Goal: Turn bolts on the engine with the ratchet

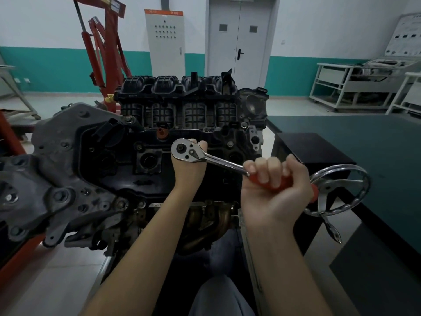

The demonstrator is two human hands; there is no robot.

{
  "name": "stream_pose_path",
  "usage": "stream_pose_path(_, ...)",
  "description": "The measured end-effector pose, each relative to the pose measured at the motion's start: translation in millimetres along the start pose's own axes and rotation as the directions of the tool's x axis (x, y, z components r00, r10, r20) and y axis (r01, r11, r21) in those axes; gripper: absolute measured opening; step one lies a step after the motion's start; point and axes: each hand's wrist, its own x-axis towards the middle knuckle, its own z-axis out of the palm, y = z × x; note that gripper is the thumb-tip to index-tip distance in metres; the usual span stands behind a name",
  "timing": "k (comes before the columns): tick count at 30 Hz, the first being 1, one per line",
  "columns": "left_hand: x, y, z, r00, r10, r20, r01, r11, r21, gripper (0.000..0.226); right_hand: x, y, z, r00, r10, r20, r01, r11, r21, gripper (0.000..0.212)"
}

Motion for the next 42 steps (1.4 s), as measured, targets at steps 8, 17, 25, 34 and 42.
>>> stream_pose_path(8,1,-6,-8,0.991,-0.107,0.08,0.095,0.987,0.132,0.04,83,-17,56,0.939,0.332,0.091,-0.282,0.892,-0.353,0.039)
stream_pose_path(17,2,-4,-6,0.999,0.006,0.051,-0.009,0.999,0.043,0.055,15,-5,13,0.999,0.032,0.022,-0.03,0.997,-0.075,0.038)
stream_pose_path(25,2,-2,-6,0.997,-0.01,0.082,0.004,0.998,0.07,0.056,20,-7,14,0.999,0.022,0.029,-0.02,0.996,-0.083,0.041)
stream_pose_path(34,1,-2,-7,0.993,-0.06,0.104,0.048,0.993,0.11,0.051,75,-13,54,0.968,0.249,0.024,-0.234,0.937,-0.26,0.039)
stream_pose_path(42,8,-6,-9,0.997,-0.022,0.07,0.017,0.997,0.075,0.054,-7,9,0,0.999,-0.014,-0.039,0.016,0.999,0.04,0.035)
